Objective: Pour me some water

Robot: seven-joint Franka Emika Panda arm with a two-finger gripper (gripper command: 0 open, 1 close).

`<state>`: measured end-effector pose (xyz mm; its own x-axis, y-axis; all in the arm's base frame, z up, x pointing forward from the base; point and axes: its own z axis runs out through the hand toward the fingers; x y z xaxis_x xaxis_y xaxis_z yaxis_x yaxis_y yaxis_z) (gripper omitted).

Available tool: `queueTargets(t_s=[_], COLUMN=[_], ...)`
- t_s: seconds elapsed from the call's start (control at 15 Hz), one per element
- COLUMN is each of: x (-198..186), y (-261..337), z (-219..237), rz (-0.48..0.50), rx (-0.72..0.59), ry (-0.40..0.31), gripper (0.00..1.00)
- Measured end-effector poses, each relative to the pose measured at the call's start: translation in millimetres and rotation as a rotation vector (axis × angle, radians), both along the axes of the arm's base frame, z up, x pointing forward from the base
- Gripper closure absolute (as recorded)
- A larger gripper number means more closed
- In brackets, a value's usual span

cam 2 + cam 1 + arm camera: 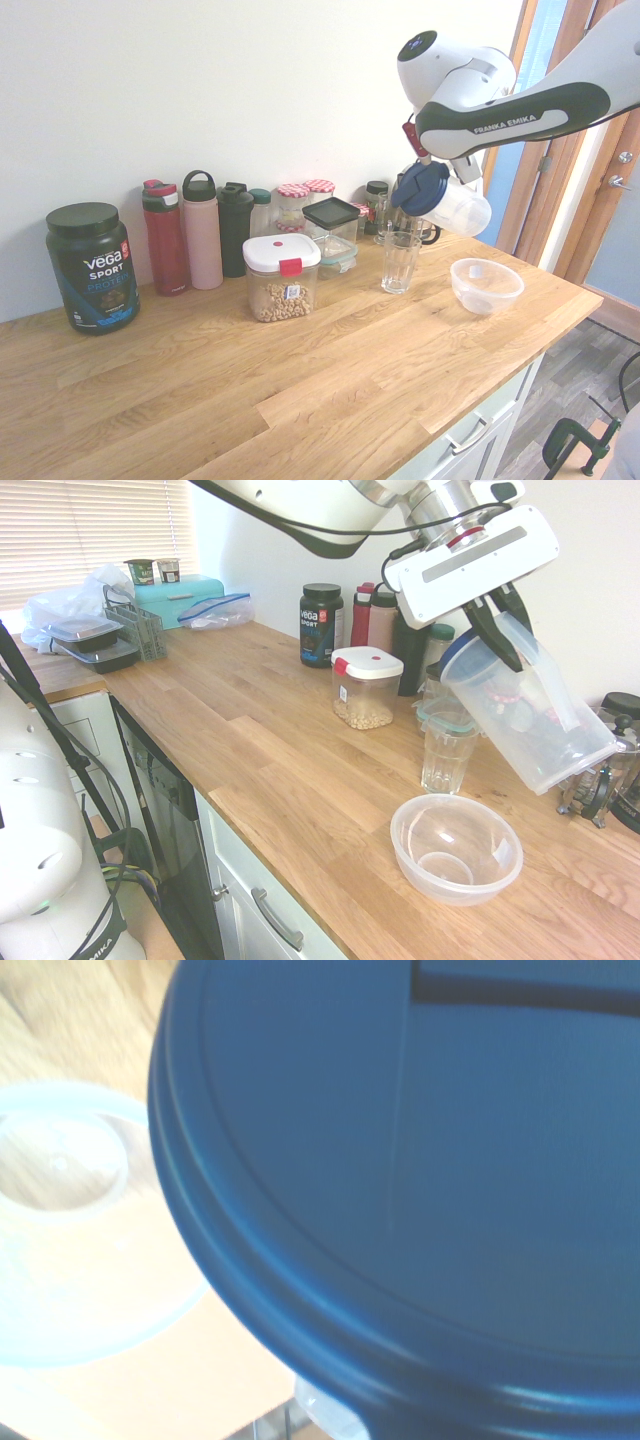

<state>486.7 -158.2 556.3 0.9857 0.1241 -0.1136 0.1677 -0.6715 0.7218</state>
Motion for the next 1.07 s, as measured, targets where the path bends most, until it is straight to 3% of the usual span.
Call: queueTargets(t_s=[1.07], x=[-7.6], y=[1.4], z=[-35.0], rz=[0.009], rx=[-0.110], ry=[0.046], gripper=[1.00])
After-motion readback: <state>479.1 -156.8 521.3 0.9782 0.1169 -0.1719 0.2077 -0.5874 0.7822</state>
